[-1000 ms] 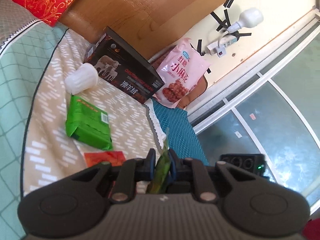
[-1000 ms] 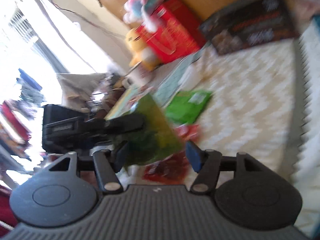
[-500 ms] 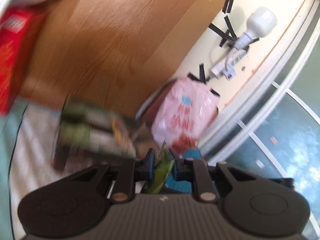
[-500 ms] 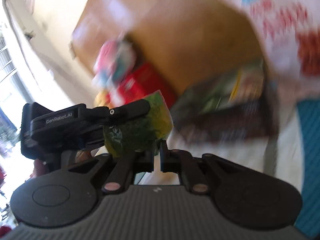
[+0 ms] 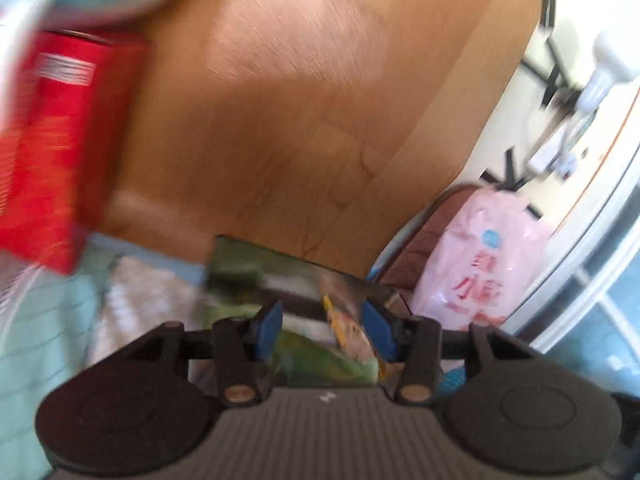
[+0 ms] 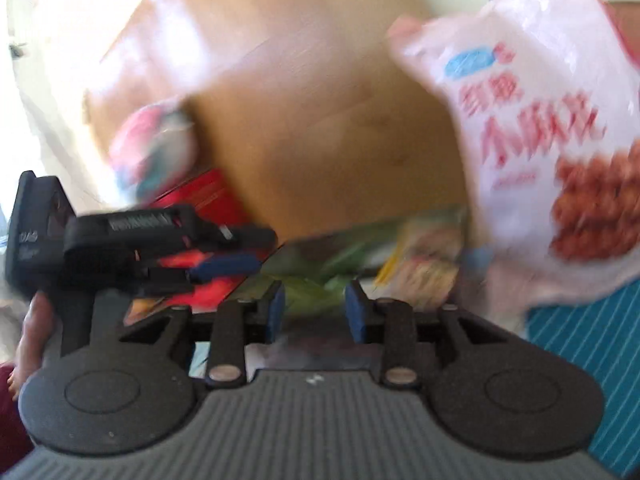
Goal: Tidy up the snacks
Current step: 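Carry the translucent green packet into the black tin and release it, then grasp the bright green snack packet with the left gripper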
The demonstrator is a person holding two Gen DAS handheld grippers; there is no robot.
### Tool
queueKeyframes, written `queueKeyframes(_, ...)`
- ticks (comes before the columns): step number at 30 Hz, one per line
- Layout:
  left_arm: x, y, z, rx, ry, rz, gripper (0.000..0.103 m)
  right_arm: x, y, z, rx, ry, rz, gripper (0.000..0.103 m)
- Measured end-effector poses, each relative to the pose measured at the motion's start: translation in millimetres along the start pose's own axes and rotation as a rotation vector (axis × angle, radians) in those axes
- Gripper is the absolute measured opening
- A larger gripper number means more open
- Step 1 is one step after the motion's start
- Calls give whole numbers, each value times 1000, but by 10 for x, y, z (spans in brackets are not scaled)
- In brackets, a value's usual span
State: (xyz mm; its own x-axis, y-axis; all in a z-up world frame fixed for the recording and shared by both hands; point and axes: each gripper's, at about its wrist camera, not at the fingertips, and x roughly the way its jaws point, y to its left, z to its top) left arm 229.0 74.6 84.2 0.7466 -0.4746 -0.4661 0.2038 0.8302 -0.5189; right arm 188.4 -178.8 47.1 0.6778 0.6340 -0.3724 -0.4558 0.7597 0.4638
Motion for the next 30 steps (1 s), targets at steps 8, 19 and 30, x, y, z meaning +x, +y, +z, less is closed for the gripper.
queueKeyframes(8, -1065, 383, -850, -42, 34, 90, 46, -145, 486, -854, -125, 329, 193, 57)
queueKeyframes(19, -885, 315, -1363, -52, 106, 136, 42, -27, 1165, -1237, -433, 332, 60, 46)
queueKeyframes(30, -614, -305, -1463, 40, 165, -58, 38, -630, 949, -1097, -516, 184, -114, 30)
